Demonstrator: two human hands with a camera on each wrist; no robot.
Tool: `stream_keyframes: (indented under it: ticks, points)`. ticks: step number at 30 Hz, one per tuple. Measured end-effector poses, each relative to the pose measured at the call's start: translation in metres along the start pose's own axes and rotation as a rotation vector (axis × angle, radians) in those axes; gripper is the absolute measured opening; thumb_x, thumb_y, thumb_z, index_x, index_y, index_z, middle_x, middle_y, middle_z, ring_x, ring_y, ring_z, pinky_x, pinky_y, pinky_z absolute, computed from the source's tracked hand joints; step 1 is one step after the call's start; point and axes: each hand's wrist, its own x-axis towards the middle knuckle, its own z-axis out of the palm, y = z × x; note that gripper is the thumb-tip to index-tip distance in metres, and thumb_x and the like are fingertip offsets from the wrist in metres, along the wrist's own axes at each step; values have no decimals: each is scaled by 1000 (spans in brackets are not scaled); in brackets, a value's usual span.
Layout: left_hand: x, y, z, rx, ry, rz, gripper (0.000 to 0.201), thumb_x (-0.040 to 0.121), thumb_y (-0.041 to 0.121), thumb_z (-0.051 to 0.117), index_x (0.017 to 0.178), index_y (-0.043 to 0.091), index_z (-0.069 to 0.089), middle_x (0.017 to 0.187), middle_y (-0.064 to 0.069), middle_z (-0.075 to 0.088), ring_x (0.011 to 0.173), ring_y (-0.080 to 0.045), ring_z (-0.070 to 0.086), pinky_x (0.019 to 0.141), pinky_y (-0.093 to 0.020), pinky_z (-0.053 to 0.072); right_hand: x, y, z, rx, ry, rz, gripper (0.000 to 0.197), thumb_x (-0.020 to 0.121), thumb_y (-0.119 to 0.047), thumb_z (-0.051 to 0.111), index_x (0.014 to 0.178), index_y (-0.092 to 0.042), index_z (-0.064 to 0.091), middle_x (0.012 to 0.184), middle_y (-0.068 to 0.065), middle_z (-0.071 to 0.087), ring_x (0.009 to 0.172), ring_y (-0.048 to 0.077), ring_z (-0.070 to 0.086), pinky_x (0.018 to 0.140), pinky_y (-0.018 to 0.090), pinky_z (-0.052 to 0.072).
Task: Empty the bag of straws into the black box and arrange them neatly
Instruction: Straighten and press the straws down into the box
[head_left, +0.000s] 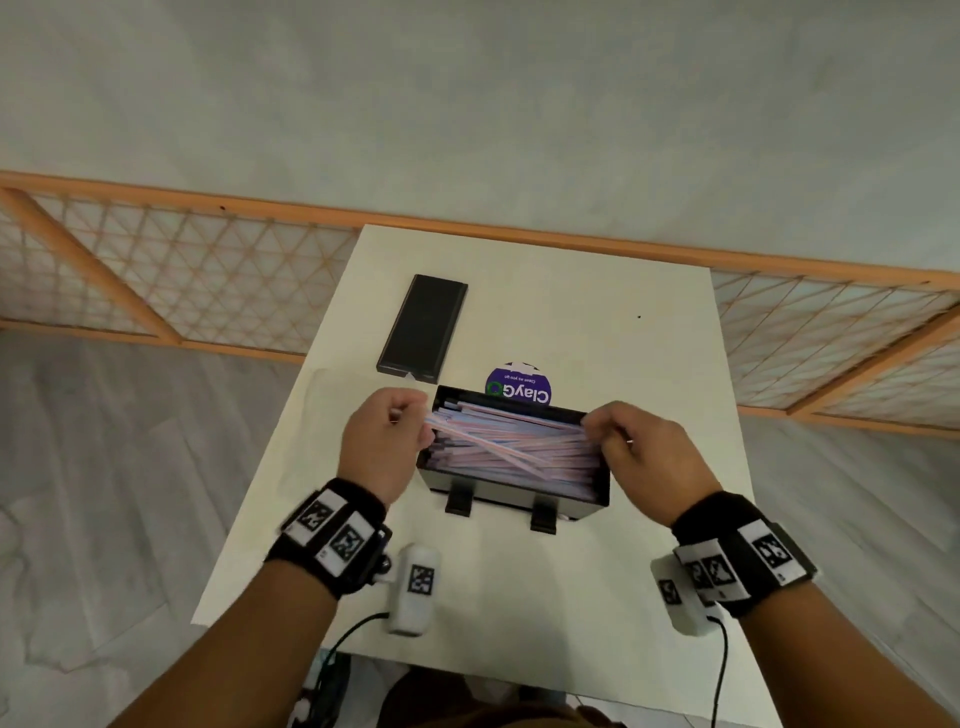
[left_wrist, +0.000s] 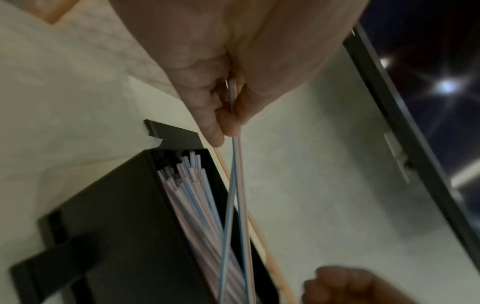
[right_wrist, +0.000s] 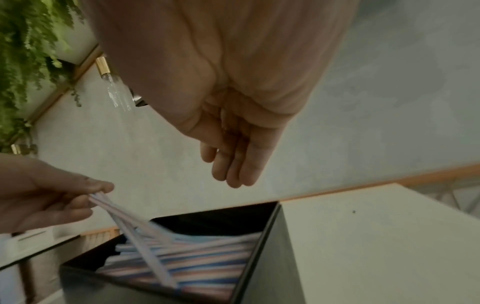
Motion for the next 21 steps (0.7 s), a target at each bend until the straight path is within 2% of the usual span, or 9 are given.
stream_keyframes:
  ticks: [2,3,6,8,11,13,15,18,21]
  points:
    - [10,-3,17,173,-53,65,12,95,16,58,95,21,69,79,-2,71,70,-18,71,79,-45,63,2,-4,-6,-22,37,-6,26,92,-6,53,107,-21,68,100,-9,68,85,8,59,76,11,41]
    - [14,-6,22,239,-83,82,11,94,18,58,93,23,67,78,-1,71,71,-20,72,78,-46,62,2,-6,-4,-43,24,-29,26,92,-7,54,112,-20,67,105,-7,67,89,8,59,80,12,41]
    - [22,-19,33,429,-149,93,6,93,24,59,91,29,62,88,3,70,81,-21,71,81,-46,61,0,-9,14,-138,-142,-79,35,94,-20,57,129,-19,61,124,-1,61,108,14,59,93,17,40]
    - [25,-24,37,528,-159,111,5,95,23,60,95,28,62,93,4,69,85,-19,69,84,-43,59,-1,-10,29,-207,-260,-69,43,96,-32,56,137,-19,54,133,0,56,117,18,56,97,21,40]
    - [28,-28,39,657,-171,170,6,96,23,62,102,22,63,101,1,67,89,-17,64,84,-36,57,2,-8,48,-271,-359,-68,44,93,-45,55,131,-22,52,128,3,58,116,24,56,97,30,44]
    - [29,-30,40,710,-187,211,10,94,26,64,103,21,62,104,-1,63,89,-16,62,81,-30,53,5,-7,55,-279,-390,-48,35,91,-49,56,116,-25,54,120,4,62,108,24,59,88,29,45]
    - [26,-30,41,743,-213,241,15,91,30,67,102,22,60,105,-1,57,88,-19,62,82,-32,52,7,-4,59,-322,-427,-37,32,89,-56,53,102,-26,53,113,4,63,102,24,60,83,29,45]
    - [16,-26,41,830,-246,360,22,89,43,68,102,28,58,108,5,48,89,-16,59,81,-37,55,9,-1,59,-409,-457,-44,54,84,-69,46,109,-23,58,112,4,61,103,25,59,89,37,51]
    - [8,-21,39,903,-351,582,37,82,53,72,109,30,61,111,10,49,98,-11,50,85,-28,50,13,-1,60,-478,-431,-99,70,76,-74,51,123,-22,57,119,2,57,109,23,56,94,40,51]
